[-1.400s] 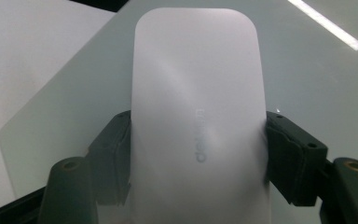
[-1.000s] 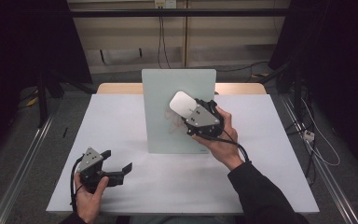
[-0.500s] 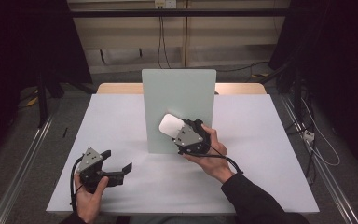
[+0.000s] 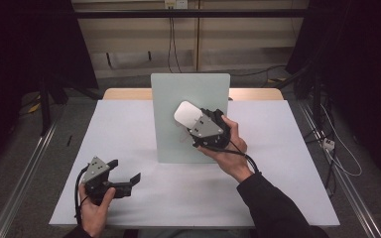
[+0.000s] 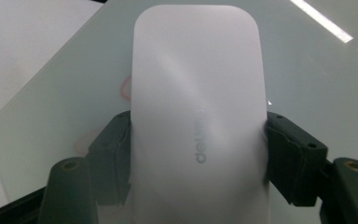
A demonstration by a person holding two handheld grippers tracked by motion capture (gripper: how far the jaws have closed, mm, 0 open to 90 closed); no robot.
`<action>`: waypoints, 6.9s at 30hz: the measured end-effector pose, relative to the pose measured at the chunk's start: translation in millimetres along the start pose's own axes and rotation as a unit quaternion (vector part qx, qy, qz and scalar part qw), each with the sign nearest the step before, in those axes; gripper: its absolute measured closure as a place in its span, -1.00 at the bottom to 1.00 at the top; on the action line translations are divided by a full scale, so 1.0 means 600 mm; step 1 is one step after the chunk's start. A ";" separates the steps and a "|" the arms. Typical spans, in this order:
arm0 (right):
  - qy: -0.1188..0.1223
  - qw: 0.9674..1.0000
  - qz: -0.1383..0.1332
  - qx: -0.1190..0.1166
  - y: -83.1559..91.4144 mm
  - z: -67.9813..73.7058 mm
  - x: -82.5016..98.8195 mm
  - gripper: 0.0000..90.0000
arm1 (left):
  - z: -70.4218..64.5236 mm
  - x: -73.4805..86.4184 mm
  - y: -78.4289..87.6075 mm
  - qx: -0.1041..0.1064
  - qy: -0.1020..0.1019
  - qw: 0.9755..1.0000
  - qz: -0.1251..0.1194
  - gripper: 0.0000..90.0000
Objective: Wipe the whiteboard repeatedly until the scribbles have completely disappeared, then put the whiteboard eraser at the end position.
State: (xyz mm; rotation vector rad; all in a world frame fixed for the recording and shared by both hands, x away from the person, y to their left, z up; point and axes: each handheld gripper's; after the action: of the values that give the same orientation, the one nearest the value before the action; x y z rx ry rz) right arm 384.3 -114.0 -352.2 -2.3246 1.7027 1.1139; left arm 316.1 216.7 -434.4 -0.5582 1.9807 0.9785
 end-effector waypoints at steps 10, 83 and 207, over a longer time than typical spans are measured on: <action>0.009 1.000 0.011 -0.014 -0.010 0.028 -0.008 -0.30 | -0.001 0.000 0.000 0.001 -0.003 1.000 0.000 -0.92; -0.011 0.999 0.017 -0.028 0.007 0.045 0.030 -0.30 | -0.001 0.001 -0.001 -0.001 0.000 1.000 0.002 -0.92; -0.132 0.968 0.037 -0.213 0.055 0.071 0.091 -0.30 | -0.003 0.002 -0.007 0.004 -0.007 1.000 0.017 -0.92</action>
State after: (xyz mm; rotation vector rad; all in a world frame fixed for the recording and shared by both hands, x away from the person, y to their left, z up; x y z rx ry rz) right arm 341.7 -152.3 -403.1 -2.1979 1.5877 1.8686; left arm 317.5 212.9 -436.5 -0.5137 1.9867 0.9935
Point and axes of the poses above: each handheld gripper's, and its own axes: y roughly backward along the jaws, x roughly out of its underside, z roughly to its left, and after that the axes turned 14 degrees about y, right-handed
